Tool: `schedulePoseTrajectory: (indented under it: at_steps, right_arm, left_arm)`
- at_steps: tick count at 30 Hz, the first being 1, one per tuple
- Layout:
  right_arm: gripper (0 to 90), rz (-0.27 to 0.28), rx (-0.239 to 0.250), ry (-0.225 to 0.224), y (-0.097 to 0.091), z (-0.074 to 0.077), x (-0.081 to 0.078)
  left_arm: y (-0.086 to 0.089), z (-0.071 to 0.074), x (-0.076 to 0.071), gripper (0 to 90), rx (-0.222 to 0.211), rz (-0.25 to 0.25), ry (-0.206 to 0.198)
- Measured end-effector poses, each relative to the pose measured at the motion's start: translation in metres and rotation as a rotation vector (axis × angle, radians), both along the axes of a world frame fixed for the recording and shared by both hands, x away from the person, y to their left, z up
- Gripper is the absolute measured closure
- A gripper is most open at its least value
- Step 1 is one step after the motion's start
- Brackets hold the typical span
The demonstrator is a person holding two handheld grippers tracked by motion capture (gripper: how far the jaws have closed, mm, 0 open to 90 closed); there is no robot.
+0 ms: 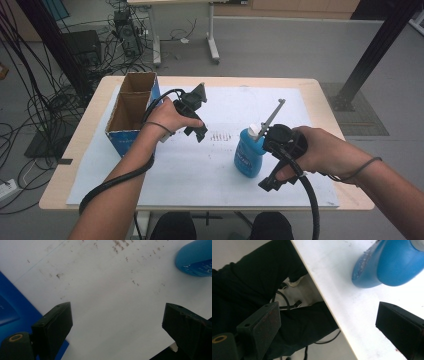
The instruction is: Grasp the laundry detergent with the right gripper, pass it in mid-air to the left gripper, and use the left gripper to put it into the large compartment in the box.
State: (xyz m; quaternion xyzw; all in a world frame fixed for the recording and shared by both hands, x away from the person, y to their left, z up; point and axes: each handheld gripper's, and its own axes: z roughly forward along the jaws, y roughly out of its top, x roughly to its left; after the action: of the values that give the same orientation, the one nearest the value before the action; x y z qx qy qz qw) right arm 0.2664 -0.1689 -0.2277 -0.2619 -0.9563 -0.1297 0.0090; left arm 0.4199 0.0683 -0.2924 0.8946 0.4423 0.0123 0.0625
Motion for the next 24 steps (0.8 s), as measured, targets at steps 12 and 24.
schedulePoseTrajectory:
  at_steps: [12,24]
  right_arm:
    - [5.4,-0.032,-0.025,-0.001,-0.011,-0.012,0.003]
    - [5.2,-0.075,-0.024,0.002,-0.023,-0.035,0.005]
  left_arm:
    - [0.001,-0.004,0.001,9.9,-0.004,0.005,0.007]
    - [0.001,-0.003,0.001,9.8,-0.017,0.003,0.007]
